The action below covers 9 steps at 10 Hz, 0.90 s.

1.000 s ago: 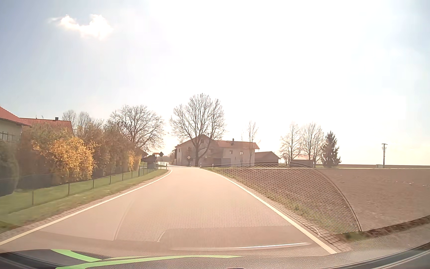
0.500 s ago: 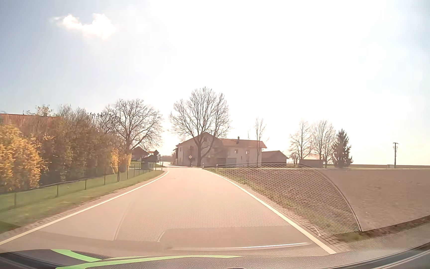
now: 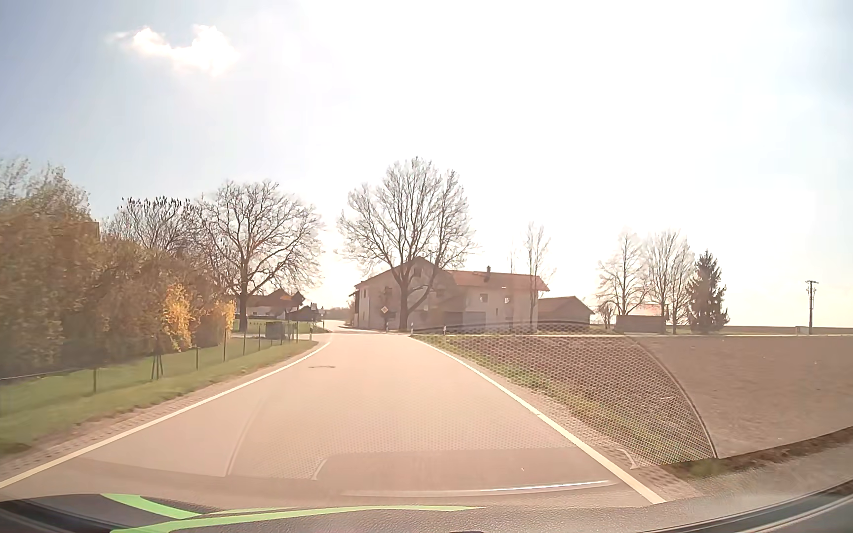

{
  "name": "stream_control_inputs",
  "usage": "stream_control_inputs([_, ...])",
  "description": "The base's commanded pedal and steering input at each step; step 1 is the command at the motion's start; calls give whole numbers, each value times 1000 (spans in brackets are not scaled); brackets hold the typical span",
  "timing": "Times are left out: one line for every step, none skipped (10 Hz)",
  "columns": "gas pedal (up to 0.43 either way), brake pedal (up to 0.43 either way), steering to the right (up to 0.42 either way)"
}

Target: Follow the waypoints while adhering to traffic rules and regulations

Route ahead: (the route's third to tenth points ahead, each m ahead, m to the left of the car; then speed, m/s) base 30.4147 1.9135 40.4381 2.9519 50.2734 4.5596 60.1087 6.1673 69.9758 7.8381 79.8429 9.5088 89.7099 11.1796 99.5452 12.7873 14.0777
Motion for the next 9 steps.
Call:
stream_control_inputs([110,0,-12])
stream_control_inputs([110,0,-12])
stream_control_inputs([118,0,-12])
stream_control_inputs([130,0,-12])
stream_control_inputs([130,0,-12])
stream_control_inputs([130,0,-12])
stream_control_inputs([130,0,-12])
stream_control_inputs([138,0,-12])
stream_control_inputs([138,0,-12])
